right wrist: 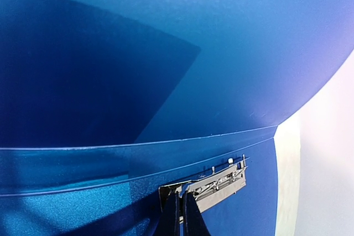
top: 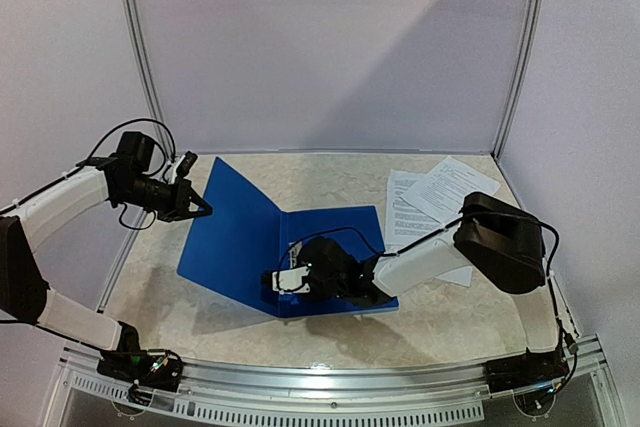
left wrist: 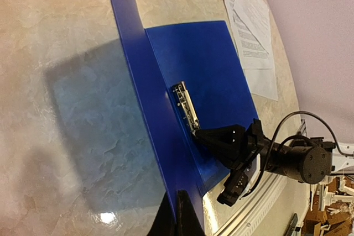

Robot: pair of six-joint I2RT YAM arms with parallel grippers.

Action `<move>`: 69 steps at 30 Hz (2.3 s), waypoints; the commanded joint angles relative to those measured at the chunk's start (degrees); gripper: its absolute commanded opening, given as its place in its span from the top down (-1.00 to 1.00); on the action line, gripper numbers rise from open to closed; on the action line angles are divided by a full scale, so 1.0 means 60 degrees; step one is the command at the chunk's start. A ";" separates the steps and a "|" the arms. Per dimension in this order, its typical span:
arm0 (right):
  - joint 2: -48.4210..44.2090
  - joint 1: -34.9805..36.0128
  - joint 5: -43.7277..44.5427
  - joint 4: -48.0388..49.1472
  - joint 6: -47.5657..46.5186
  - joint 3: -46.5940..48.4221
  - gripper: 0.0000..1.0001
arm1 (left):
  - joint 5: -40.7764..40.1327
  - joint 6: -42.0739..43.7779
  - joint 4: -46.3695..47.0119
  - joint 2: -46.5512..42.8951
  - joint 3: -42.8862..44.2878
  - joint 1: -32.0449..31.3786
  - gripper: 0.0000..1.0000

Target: Put the files into the folder

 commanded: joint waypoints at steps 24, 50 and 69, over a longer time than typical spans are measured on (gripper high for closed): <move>0.1760 0.0829 -0.0899 -0.3851 0.0374 -0.0634 0.90 | -0.0098 0.0202 0.0256 -0.0012 -0.0339 -0.0035 0.92; 0.1036 0.0837 -0.2733 -0.5079 0.1399 -0.0810 0.81 | -0.0131 0.0362 0.0120 -0.0100 -0.0233 -0.0098 0.94; -0.0323 0.0156 -0.3990 -0.4487 0.2895 -0.1288 0.73 | -0.0140 0.0402 0.0082 -0.0171 -0.0258 -0.0108 0.95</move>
